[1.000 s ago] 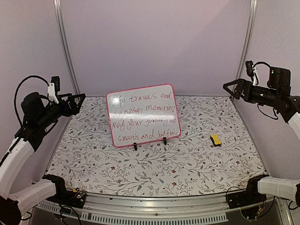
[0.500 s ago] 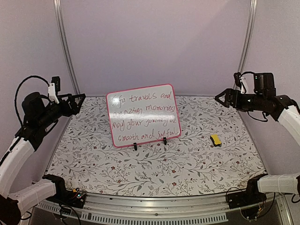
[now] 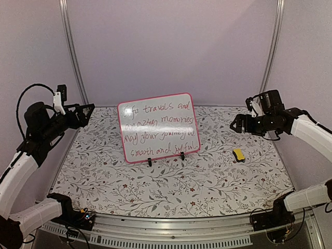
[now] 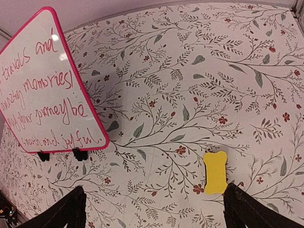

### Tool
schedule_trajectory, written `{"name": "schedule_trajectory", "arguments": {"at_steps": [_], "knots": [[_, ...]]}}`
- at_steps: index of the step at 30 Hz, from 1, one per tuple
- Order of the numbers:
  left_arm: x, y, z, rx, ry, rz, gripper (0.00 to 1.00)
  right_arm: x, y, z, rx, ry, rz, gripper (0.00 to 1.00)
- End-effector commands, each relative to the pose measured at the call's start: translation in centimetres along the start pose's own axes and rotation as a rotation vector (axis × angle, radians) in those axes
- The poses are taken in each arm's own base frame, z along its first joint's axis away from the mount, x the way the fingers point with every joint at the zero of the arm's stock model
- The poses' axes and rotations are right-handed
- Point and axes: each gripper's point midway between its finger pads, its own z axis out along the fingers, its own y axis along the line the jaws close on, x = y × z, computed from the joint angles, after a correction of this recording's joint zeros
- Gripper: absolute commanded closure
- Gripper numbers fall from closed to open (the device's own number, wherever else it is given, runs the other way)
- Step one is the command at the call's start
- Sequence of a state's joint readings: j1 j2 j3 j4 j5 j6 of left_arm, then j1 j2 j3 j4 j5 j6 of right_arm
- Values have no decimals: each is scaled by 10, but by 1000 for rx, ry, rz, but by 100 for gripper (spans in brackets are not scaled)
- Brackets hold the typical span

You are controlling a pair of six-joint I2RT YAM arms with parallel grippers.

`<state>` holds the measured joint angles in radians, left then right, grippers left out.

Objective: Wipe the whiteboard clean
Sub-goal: Pick up the whiteboard eraser from the corner of the board.

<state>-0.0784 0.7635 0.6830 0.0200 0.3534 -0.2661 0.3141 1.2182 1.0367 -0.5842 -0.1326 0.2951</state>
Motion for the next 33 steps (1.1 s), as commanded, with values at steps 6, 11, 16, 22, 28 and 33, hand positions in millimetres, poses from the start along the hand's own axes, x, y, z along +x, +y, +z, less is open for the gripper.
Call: {"name": "schedule_trajectory", "arguments": {"at_steps": [6, 11, 16, 22, 28, 33], "knots": [[-4, -1, -2, -1, -6, 10, 0, 21, -26, 28, 126, 60, 21, 1], [-4, -2, -2, -1, -6, 10, 0, 31, -34, 39, 155, 83, 26, 1], [-4, -2, -2, -1, -6, 10, 0, 45, -50, 52, 217, 116, 27, 6], [-4, -1, -2, -3, -6, 9, 0, 62, -58, 67, 240, 157, 27, 12], [-3, -2, -1, -1, -4, 10, 1, 76, -71, 79, 285, 190, 31, 18], [-3, -2, -1, 2, -4, 11, 0, 83, -83, 86, 343, 200, 45, 18]]}}
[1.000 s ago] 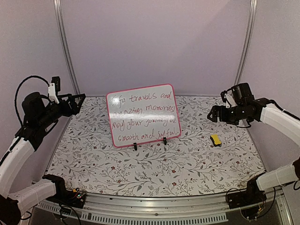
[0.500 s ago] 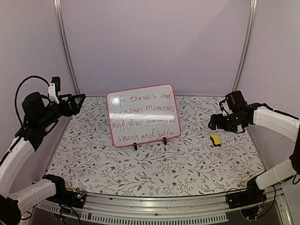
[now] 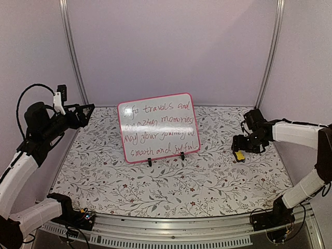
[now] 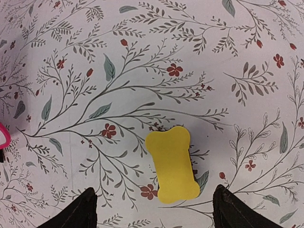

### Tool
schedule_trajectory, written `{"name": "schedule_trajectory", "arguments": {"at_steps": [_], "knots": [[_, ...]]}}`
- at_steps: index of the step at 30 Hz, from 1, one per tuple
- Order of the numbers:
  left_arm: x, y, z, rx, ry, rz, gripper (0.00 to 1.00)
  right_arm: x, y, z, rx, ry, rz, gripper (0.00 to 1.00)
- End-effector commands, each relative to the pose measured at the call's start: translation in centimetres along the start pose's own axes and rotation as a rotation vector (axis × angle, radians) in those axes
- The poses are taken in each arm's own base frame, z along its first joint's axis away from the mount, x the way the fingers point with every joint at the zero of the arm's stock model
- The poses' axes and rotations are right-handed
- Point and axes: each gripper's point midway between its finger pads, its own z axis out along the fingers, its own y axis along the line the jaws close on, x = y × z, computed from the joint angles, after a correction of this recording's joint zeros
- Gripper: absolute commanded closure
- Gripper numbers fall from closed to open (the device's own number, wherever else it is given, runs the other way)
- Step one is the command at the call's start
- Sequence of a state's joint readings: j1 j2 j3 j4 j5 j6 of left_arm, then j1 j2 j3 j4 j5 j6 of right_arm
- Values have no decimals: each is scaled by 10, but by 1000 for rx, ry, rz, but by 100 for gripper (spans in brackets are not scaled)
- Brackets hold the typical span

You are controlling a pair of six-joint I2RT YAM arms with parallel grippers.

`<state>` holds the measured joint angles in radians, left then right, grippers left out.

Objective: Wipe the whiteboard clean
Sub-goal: Pick up the whiteboard eraser from the corner of the board.

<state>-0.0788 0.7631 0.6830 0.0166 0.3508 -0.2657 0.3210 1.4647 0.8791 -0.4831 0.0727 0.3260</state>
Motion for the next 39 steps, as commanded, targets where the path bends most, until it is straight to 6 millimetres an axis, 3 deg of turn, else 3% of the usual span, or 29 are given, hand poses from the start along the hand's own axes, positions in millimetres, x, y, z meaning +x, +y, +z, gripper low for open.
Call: {"name": "schedule_trajectory", "arguments": {"at_steps": [1, 11, 19, 39], "knots": [[-4, -3, -1, 5, -5, 12, 0, -1, -7, 11, 55, -19, 23, 18], [-5, -4, -2, 7, -8, 14, 0, 4, -9, 34, 71, 3, 57, 21], [-5, -6, -3, 9, -10, 18, 0, 7, -17, 41, 114, -3, 73, 31], [-5, -6, -3, 3, -11, 23, 0, 13, -20, 52, 92, 25, 71, 40]]}}
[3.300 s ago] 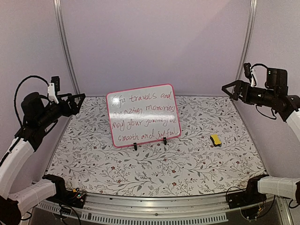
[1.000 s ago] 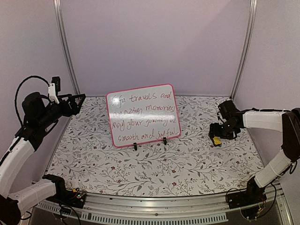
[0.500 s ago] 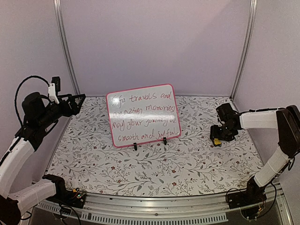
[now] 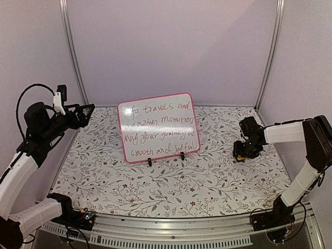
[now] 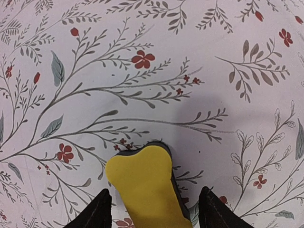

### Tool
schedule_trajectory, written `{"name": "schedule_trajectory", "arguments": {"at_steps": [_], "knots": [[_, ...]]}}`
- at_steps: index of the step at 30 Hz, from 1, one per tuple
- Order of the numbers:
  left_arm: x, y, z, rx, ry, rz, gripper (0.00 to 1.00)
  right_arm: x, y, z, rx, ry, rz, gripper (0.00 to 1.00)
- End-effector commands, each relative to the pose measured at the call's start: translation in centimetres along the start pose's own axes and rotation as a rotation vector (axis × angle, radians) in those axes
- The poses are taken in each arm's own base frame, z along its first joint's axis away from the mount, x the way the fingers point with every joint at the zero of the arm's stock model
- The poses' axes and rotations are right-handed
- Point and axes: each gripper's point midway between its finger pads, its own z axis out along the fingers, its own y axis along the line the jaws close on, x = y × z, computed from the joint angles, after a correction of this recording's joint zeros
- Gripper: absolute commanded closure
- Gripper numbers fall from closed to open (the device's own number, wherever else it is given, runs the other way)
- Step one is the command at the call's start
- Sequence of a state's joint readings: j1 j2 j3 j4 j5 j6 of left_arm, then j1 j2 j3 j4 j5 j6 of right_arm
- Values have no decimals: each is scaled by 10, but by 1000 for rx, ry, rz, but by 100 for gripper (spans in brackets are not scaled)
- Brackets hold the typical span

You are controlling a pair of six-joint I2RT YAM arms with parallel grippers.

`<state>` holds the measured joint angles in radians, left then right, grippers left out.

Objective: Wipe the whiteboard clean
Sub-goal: Pick up the whiteboard eraser from the corner of the board.

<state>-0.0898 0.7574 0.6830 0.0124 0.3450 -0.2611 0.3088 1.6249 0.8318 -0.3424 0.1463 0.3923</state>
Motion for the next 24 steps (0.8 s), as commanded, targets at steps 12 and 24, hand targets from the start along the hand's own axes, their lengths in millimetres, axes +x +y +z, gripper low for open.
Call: {"name": "schedule_trajectory", "arguments": {"at_steps": [12, 24], "knots": [[-5, -3, -2, -2, -9, 16, 0, -4, 2, 7, -12, 1, 6, 45], [-4, -3, -2, -1, -8, 16, 0, -8, 1, 6, -3, -11, 3, 49]]}}
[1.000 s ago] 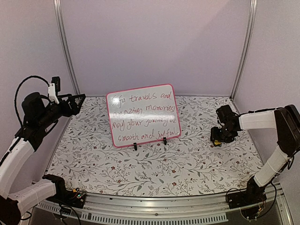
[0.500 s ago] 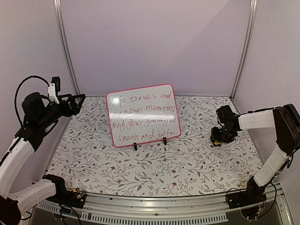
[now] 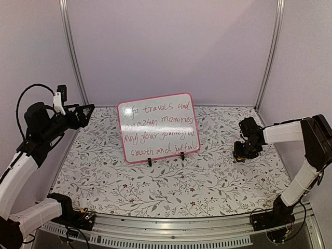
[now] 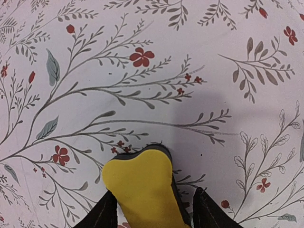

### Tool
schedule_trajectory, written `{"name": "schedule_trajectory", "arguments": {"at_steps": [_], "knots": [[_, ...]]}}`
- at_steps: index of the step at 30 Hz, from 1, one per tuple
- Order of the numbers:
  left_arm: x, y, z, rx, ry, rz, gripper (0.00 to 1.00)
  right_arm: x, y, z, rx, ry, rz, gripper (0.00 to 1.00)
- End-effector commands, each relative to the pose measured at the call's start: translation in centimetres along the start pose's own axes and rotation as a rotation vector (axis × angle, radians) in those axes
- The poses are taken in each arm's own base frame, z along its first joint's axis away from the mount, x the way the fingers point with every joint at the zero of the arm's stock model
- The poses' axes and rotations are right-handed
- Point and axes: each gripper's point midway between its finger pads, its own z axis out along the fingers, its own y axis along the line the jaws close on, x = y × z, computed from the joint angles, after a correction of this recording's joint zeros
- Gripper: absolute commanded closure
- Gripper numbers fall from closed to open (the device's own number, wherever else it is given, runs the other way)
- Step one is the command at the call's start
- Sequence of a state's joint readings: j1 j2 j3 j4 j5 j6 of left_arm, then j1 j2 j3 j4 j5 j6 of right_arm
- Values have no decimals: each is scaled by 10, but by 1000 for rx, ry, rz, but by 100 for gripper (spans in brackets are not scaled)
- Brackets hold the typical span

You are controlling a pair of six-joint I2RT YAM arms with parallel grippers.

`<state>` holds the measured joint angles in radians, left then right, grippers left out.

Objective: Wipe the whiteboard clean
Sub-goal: Pick up the whiteboard eraser from the corner of the board.

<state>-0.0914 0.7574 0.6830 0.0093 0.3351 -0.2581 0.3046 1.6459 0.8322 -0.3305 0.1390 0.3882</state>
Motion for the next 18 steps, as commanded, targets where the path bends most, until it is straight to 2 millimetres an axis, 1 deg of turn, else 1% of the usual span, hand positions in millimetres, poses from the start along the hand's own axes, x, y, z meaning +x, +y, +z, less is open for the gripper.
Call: {"name": "schedule_trajectory", "arguments": {"at_steps": [1, 5, 9, 12, 18], "knots": [[-5, -4, -2, 8, -10, 16, 0, -10, 1, 1, -2, -22, 4, 50], [-5, -4, -2, 7, -11, 15, 0, -11, 1, 0, -1, -25, 5, 52], [-5, -4, -2, 8, -10, 15, 0, -10, 2, 0, -5, -24, 4, 60], [-5, -4, -2, 7, -9, 14, 0, -10, 2, 1, -10, -23, 4, 62], [-5, -4, -2, 7, -11, 15, 0, -9, 4, 2, -16, -21, 2, 72]]}}
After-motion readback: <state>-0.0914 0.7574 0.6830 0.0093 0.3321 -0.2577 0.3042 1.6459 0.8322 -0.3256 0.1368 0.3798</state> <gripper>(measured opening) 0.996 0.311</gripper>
